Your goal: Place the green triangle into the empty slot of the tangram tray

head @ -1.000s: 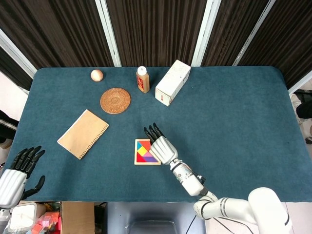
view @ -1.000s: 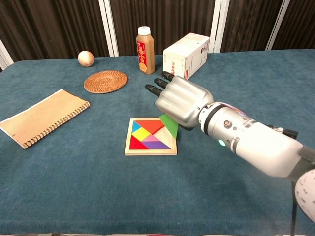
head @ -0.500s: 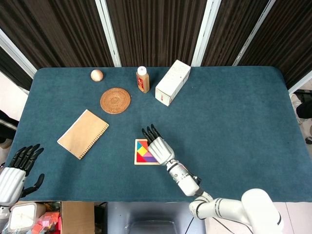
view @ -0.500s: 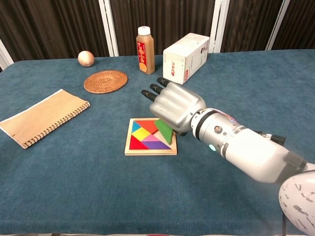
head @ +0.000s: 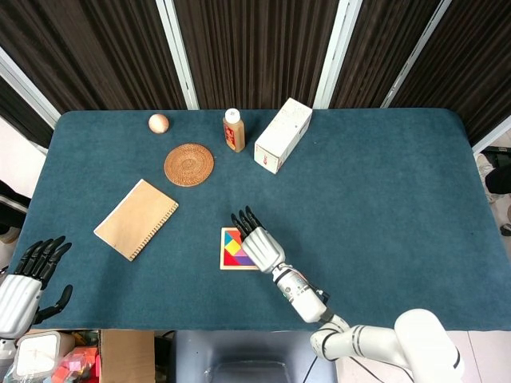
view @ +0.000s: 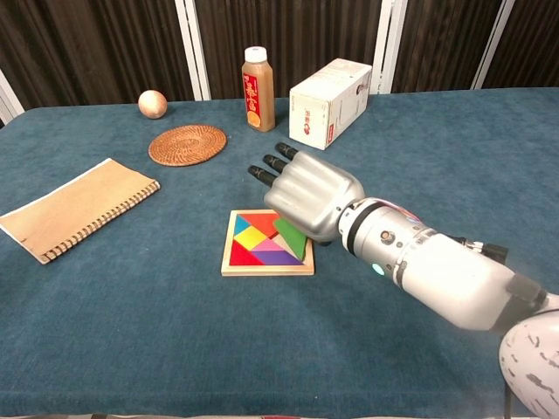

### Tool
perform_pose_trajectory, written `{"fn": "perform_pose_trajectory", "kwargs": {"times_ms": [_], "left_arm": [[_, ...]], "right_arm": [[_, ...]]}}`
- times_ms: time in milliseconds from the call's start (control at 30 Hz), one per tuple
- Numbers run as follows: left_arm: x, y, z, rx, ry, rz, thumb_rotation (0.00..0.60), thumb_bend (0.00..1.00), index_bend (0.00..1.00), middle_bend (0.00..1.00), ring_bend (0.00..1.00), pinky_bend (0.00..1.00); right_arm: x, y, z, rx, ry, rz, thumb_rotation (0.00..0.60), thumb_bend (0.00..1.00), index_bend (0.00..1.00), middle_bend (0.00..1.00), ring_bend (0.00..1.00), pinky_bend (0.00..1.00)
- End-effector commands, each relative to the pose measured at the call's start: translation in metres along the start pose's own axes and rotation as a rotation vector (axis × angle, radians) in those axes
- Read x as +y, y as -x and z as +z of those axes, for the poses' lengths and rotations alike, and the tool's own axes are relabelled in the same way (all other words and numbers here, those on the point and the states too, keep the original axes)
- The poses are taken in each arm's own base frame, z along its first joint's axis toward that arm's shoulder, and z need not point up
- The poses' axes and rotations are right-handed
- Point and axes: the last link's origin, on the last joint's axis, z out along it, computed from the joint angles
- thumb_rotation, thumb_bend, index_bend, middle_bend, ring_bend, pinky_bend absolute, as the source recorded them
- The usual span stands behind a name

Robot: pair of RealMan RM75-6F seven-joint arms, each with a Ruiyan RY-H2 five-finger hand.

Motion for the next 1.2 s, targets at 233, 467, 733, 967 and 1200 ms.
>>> {"fn": "perform_pose_trajectory", "kwargs": {"times_ms": [233, 467, 733, 967, 1200], "left_arm": [[0.0004, -0.0001, -0.0014, 0.003, 0.005, -0.005, 0.600, 0.48, 0.00, 0.03, 0.02, 0.07], [0.0004, -0.0017, -0.0013, 0.000, 0.009, -0.005, 0.600, 0.48, 0.00, 0.03, 0.02, 0.07], [0.0005, -0.0010, -0.0020, 0.000, 0.009, -0.007, 0.600, 0.48, 0.00, 0.03, 0.02, 0.07], [0.0006, -0.0018, -0.0022, 0.003, 0.010, -0.008, 0.600, 0.48, 0.00, 0.03, 0.02, 0.07], [0.0000, -0.0025, -0.0003, 0.008, 0.008, -0.012, 0.600, 0.48, 0.00, 0.03, 0.02, 0.07]], "right_arm": [[-0.0046, -0.0016, -0.0031, 0.002, -0.010, -0.007, 0.600, 0.46, 0.73, 0.11, 0.00, 0.00], [-0.0056, -0.0020, -0.0045, 0.003, -0.013, -0.015, 0.600, 0.46, 0.68, 0.11, 0.00, 0.00], [-0.0055, -0.0027, -0.0050, 0.003, -0.011, -0.019, 0.600, 0.46, 0.60, 0.11, 0.00, 0.00], [-0.0063, -0.0021, -0.0053, -0.003, -0.012, -0.025, 0.600, 0.46, 0.57, 0.11, 0.00, 0.00], [-0.0064, -0.0011, -0.0059, -0.006, -0.014, -0.038, 0.600, 0.46, 0.55, 0.11, 0.00, 0.00]]}}
